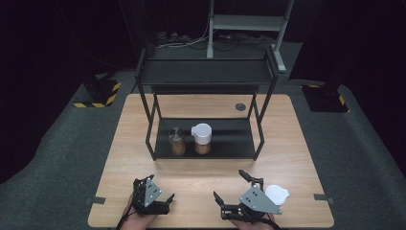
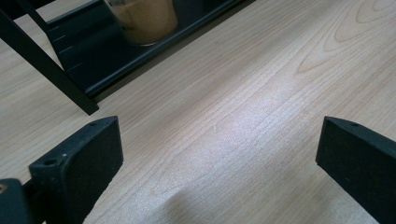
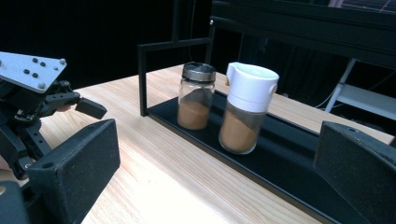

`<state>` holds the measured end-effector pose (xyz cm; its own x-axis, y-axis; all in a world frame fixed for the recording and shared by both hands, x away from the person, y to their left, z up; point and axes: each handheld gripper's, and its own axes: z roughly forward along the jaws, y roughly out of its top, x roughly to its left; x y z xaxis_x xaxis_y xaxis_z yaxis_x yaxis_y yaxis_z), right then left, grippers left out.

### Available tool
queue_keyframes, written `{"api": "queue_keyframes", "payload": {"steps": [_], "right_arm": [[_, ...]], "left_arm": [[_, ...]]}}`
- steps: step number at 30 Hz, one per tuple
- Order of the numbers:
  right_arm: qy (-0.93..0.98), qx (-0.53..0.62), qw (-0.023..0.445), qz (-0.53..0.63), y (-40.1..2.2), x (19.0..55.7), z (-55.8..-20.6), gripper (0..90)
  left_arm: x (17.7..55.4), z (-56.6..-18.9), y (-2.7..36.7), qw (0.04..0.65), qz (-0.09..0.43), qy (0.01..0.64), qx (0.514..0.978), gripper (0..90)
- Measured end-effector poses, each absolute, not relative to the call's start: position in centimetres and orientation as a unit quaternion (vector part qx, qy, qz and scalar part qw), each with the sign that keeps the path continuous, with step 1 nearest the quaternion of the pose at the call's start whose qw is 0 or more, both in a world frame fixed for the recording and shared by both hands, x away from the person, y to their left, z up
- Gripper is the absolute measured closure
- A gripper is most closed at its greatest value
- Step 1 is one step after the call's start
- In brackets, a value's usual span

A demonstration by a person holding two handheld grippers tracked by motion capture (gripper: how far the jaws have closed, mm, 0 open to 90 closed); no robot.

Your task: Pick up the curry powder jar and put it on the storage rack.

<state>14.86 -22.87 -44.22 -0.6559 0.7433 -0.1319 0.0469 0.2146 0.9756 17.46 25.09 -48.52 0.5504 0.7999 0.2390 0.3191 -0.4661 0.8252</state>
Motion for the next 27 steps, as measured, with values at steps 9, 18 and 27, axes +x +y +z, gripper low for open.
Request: {"api": "queue_keyframes", "payload": {"steps": [9,18,27], "right_arm": [[0.707,0.295,0.318,0.559,-25.0,14.5,-43.8,0.0],[0.704,0.303,0.322,0.556,-26.8,14.2,-43.2,0.0],[0.7,0.312,0.325,0.554,-28.3,13.4,-43.1,0.0]], "left_arm": [[17.5,-48.5,25.2,0.38,0.315,0.352,0.795,0.9],[17.6,-48.5,25.3,0.382,0.313,0.352,0.795,0.9],[17.5,-48.5,25.3,0.383,0.313,0.351,0.795,0.9]]}}
